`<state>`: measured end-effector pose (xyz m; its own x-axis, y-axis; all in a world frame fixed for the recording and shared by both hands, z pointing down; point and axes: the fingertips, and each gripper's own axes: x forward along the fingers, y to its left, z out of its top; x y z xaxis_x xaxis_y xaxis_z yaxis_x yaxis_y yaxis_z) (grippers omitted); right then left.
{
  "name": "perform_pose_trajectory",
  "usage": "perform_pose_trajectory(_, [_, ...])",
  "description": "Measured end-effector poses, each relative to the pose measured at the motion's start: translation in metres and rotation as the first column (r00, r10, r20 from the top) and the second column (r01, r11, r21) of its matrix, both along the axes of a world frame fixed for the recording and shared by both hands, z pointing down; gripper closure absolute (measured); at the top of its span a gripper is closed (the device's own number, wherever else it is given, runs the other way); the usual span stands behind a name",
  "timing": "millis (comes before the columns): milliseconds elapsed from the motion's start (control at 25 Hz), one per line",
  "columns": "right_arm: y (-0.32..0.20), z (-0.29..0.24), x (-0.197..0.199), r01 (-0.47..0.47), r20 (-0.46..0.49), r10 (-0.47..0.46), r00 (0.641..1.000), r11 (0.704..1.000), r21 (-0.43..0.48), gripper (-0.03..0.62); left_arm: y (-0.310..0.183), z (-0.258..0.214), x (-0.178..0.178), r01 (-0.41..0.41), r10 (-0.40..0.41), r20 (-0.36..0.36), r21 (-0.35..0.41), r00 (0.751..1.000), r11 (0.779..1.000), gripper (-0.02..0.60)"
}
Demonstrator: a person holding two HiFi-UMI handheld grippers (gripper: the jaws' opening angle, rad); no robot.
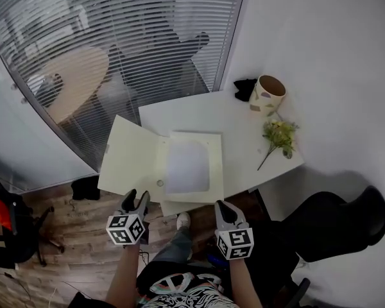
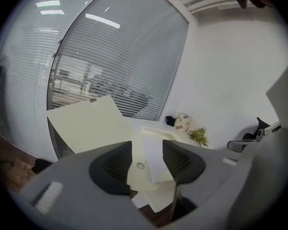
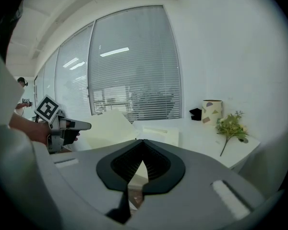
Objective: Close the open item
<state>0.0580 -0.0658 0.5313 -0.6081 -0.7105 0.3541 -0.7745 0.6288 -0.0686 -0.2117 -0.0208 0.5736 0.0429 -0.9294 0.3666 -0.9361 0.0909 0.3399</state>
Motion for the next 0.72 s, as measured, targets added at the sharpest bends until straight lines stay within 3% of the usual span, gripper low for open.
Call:
perform_pose_trajectory(200, [-0.011,0.008,-0.009,-0.009,-0.005,0.009,1.000,1.000,-0.015,0.594,0.002,0.014,-0.011,0.028,-0.028,-0.043,-0.009,0.999,1.000,0.334])
perform_pose_trajectory(400, [-0.024,0.025,-0.001,-0.050,-0.038,0.048,0.998,0.998,-0.043,0.594,0.016,0.035,-0.019,0.036,-0.043,-0.094,-0.070,0.995,0.997,0.334])
perform_pose_trajectory(720, [-0.020,0.047,0.009,-0.058,-0.095,0.050,0.994,0.995,-0.082,0.594,0.037,0.078,-0.054,0.162,-0.195,-0.200,-0.167,0.960,0.972,0.334])
